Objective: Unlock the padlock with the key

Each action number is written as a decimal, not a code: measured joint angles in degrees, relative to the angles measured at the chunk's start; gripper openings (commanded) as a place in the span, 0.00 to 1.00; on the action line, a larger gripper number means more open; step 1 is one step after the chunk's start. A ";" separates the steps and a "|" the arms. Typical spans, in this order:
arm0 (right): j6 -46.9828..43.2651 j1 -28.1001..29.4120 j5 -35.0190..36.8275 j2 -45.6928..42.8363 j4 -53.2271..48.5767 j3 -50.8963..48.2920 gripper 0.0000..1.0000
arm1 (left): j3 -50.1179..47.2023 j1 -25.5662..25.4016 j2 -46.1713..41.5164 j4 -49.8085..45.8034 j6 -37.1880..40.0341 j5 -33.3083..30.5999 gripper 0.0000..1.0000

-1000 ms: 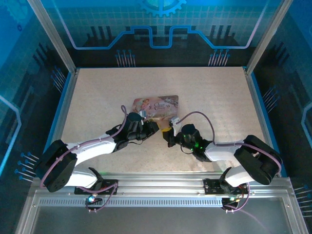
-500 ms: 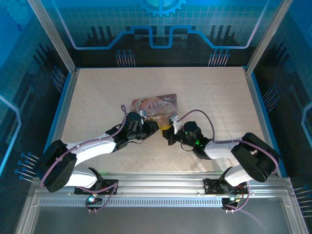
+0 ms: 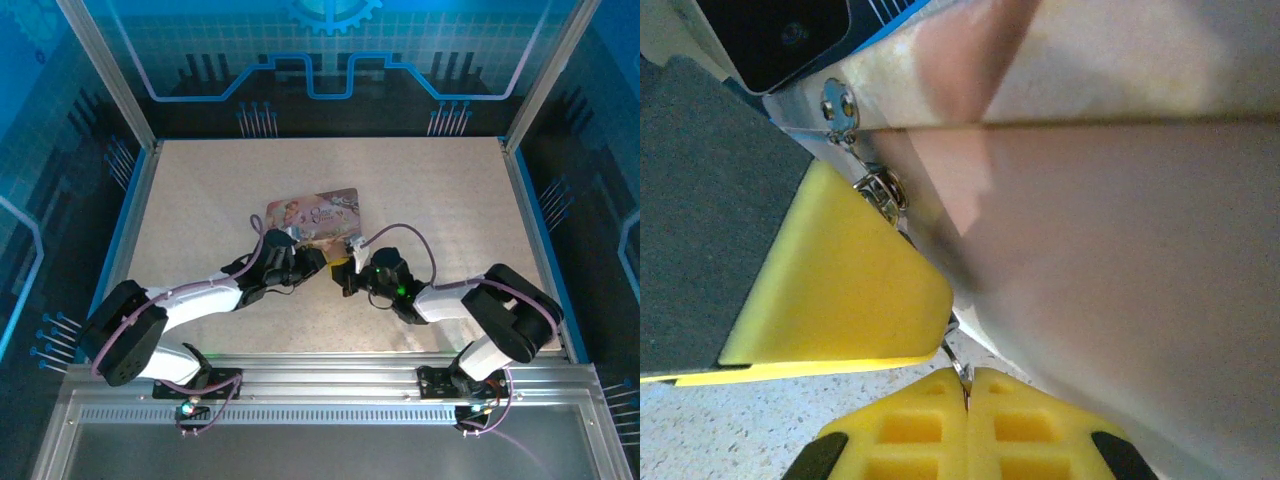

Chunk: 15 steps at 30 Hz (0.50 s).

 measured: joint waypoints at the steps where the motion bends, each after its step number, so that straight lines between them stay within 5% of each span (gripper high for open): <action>1: 0.37 0.13 0.24 0.52 0.28 -0.02 0.04 | -0.22 0.09 0.46 0.42 -0.02 -0.02 0.21; 15: 9.40 3.67 5.40 6.84 6.25 -1.81 0.04 | -3.61 0.96 4.26 5.49 0.02 1.73 0.32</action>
